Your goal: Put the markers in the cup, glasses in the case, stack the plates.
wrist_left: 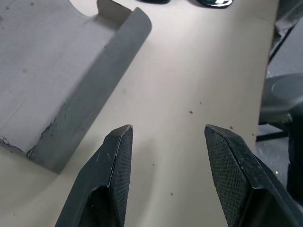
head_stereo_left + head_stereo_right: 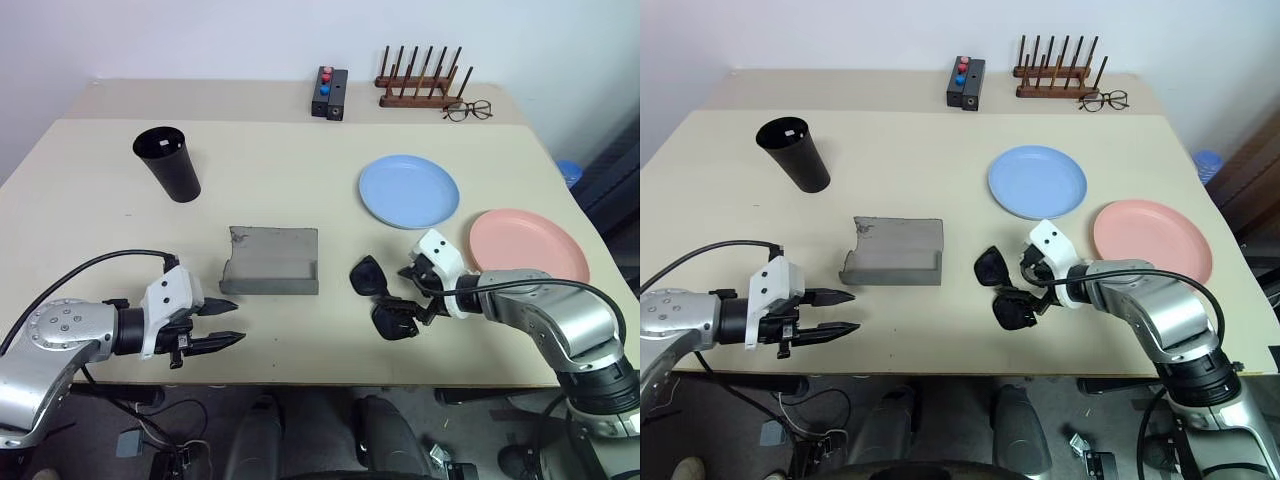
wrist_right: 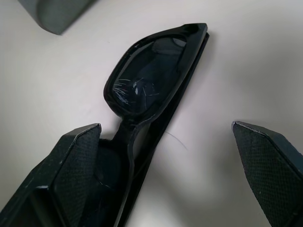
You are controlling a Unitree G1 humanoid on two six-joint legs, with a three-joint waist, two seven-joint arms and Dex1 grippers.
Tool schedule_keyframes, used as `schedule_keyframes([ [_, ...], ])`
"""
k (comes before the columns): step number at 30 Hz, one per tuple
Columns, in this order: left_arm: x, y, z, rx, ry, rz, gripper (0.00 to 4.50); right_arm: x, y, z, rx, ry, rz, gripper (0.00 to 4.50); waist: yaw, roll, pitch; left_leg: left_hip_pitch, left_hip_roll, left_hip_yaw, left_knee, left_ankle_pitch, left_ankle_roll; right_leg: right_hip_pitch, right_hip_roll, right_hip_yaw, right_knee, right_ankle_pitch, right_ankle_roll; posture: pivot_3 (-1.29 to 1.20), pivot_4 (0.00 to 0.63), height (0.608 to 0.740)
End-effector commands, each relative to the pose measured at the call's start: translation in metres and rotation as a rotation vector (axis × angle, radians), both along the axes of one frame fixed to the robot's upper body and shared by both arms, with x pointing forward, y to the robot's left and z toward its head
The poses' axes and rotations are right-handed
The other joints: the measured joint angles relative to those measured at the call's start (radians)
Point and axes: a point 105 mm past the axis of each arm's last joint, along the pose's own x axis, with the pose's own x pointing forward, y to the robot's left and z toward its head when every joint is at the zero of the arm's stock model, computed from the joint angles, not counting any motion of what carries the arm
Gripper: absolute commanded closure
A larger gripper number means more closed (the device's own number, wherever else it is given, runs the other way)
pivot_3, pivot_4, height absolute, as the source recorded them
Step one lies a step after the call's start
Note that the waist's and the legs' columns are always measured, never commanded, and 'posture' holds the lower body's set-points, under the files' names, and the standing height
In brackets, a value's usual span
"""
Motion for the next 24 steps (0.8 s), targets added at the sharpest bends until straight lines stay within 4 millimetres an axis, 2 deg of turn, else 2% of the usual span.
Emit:
schedule_keyframes([
  [1,-0.002,-0.016,0.008,-0.049,-0.03,-0.026,2.08,0.003,-0.005,0.01,-0.063,-0.061,-0.018,0.0,0.0,0.0,0.0,0.0,0.0,0.0,0.0,0.0,0.0,0.0,0.0,0.0,0.0,0.0,0.0,0.0,0.15,0.74],
  [6,-0.007,-0.033,0.008,-0.104,-0.035,-0.068,2.08,0.005,-0.01,0.008,-0.104,-0.076,-0.047,0.0,0.0,0.0,0.0,0.0,0.0,0.0,0.0,0.0,0.0,0.0,0.0,0.0,0.0,0.0,0.0,0.0,0.15,0.74],
  [11,-0.008,-0.04,-0.001,-0.078,-0.037,-0.095,2.08,0.006,-0.014,0.008,-0.132,-0.083,-0.067,0.0,0.001,0.0,0.0,0.0,0.0,0.0,0.0,0.0,0.0,0.0,0.0,0.0,0.0,0.0,0.0,0.0,0.15,0.74],
  [12,-0.009,-0.041,-0.002,-0.08,-0.037,-0.098,2.03,0.007,-0.015,0.009,-0.137,-0.084,-0.069,0.53,0.001,0.0,0.0,0.0,0.0,0.0,0.0,0.0,0.0,0.0,0.0,0.0,0.0,0.0,0.0,0.0,0.15,0.74],
  [14,-0.009,-0.043,-0.002,-0.092,-0.038,-0.098,2.03,0.007,-0.017,0.009,-0.147,-0.088,-0.072,1.22,0.001,0.0,0.0,0.0,0.0,0.0,0.001,0.0,0.0,0.0,0.0,0.0,-0.001,0.0,0.0,0.0,0.15,0.74],
  [19,-0.008,-0.047,-0.002,-0.102,-0.045,-0.099,2.03,0.009,-0.017,0.012,-0.169,-0.115,-0.056,3.74,0.0,-0.001,-0.001,0.0,0.0,0.0,0.001,0.0,0.0,0.001,0.0,0.0,-0.001,0.0,0.0,0.0,0.15,0.74],
  [24,-0.006,-0.049,-0.001,-0.111,-0.054,-0.098,2.03,0.004,-0.003,0.016,-0.187,-0.182,0.074,3.74,-0.004,-0.001,-0.001,0.0,0.0,0.001,0.003,0.0,0.0,0.001,0.0,0.0,-0.002,0.001,-0.001,0.0,0.15,0.74],
])
